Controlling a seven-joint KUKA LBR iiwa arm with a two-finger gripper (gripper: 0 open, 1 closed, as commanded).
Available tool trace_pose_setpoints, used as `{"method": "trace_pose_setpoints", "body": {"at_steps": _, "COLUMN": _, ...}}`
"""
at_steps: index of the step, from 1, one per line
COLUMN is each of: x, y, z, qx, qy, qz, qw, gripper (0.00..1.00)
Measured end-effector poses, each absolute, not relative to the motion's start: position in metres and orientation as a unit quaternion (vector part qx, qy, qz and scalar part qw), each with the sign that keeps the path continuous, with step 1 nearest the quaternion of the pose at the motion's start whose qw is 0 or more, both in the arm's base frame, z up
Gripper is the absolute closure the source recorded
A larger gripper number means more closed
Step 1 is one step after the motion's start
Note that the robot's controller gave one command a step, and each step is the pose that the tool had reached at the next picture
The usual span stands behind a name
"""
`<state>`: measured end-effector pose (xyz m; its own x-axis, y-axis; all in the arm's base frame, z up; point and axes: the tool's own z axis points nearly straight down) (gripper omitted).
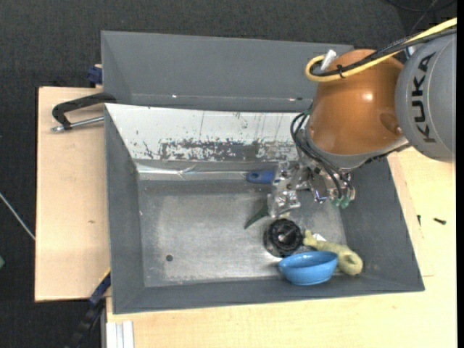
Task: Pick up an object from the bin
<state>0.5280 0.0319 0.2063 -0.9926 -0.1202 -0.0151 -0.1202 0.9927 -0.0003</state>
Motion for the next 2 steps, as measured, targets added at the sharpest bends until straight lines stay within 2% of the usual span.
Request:
{"method": "trace_pose_setpoints", "body": {"at_steps": 1, "x": 0.526, "y": 0.032, "z": 0.202, "qx": -0.06, "qy": 0.998, "qz": 0.001, "qw": 0.003, "gripper": 0.0}}
{"method": "trace_pose_setpoints", "body": {"at_steps": 2, "x": 0.536, "y": -0.001, "z": 0.072, "qx": -0.015, "qy": 1.0, "qz": 0.002, "qw": 0.005, "gripper": 0.0}}
